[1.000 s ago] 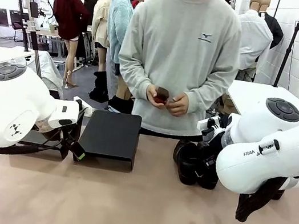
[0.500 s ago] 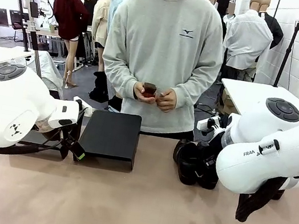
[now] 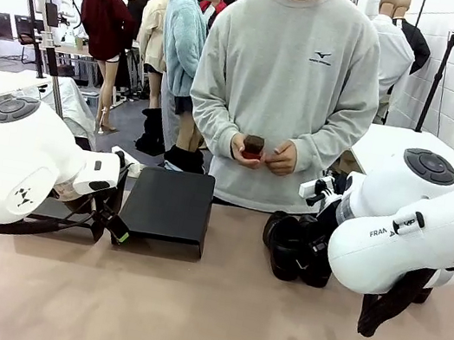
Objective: Organize the shoes by placing them on the stand.
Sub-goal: Pick up one Shoe and place it in the middle of the table.
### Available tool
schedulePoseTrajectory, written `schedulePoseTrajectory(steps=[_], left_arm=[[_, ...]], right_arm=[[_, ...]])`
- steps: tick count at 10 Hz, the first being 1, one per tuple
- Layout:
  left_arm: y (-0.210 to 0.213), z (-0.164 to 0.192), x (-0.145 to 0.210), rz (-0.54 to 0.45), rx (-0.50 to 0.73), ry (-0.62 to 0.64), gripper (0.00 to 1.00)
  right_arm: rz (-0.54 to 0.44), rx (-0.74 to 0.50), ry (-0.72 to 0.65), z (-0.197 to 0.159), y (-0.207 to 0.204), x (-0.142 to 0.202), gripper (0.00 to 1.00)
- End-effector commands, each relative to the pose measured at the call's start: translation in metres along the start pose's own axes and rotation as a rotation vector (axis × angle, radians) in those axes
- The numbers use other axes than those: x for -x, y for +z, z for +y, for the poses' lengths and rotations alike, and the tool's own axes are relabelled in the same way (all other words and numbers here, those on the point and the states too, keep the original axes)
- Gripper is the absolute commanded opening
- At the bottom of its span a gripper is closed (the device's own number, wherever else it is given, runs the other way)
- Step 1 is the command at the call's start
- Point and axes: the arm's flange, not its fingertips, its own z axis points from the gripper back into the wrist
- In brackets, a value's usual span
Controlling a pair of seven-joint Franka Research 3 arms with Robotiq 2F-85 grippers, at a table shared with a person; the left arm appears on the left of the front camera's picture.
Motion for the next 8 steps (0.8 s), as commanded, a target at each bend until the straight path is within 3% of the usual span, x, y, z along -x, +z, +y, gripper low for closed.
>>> schedulePoseTrajectory(steps=[1, 2, 3, 4, 6, 8], left_arm=[[0.000, 0.000, 0.000, 0.000, 0.000, 0.000, 1.00], [0.025, 0.006, -0.001, -0.028, -0.021, -0.007, 1.00], [0.046, 0.015, 0.000, 0.003, -0.033, -0.004, 1.00], [0.062, 0.028, 0.003, 0.036, 0.035, 0.009, 1.00], [0.095, 0.059, 0.013, 0.073, 0.230, -0.013, 1.00], [0.131, 0.074, 0.033, -0.007, 0.229, 0.001, 1.00]], right_arm=[[-0.009, 0.022, 0.000, -0.012, 0.025, -0.006, 1.00], [-0.036, 0.000, -0.010, -0.024, 0.050, -0.006, 1.00], [-0.013, -0.018, -0.024, -0.037, 0.070, -0.002, 1.00], [-0.016, 0.013, -0.046, -0.054, 0.082, 0.000, 1.00], [-0.078, -0.095, -0.071, -0.082, 0.120, 0.008, 1.00], [-0.150, -0.187, -0.162, -0.110, 0.156, 0.024, 1.00]])
